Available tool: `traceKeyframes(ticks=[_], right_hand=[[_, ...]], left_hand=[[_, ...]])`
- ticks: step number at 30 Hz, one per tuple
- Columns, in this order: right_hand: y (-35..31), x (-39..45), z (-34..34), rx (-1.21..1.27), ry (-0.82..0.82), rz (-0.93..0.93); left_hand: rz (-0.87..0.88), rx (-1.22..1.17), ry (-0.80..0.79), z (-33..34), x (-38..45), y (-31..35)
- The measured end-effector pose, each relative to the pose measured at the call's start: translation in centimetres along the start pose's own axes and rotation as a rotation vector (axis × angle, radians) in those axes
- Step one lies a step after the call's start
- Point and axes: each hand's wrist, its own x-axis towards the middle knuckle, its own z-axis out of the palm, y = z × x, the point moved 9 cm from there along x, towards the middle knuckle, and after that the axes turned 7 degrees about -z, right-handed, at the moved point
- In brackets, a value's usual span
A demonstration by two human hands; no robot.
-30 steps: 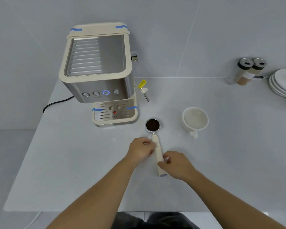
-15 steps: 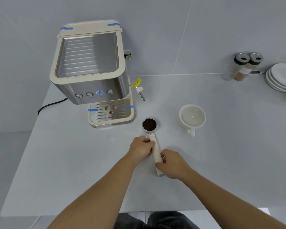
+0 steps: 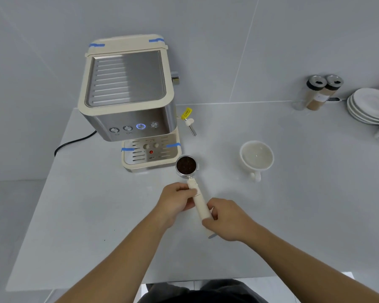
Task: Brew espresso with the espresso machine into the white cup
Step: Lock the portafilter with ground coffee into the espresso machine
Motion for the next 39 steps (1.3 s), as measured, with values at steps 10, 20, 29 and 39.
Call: traceKeyframes(ticks=[10,20,29,39], right_hand=[[-4.2,0.9,2.2,0.432,-0.114,-0.006],[-6.9,1.8,3.7,0.607,-0.216,0.009],[-8.0,3.0,5.0,0.684,-0.241,-0.011],[-9.0,5.1,5.2,0.73,-0.205,0.012]], left_hand=[[0.076,-0.026,-0.003,-4.6,-2.5,2.7],[0.082,0.025,0.003,-7.2,-3.9,3.5],[0.104,0.148,0.065,-9.4,-4.9,4.2],[0.745,0.417,0.494,-17.7,-13.9,18.5]])
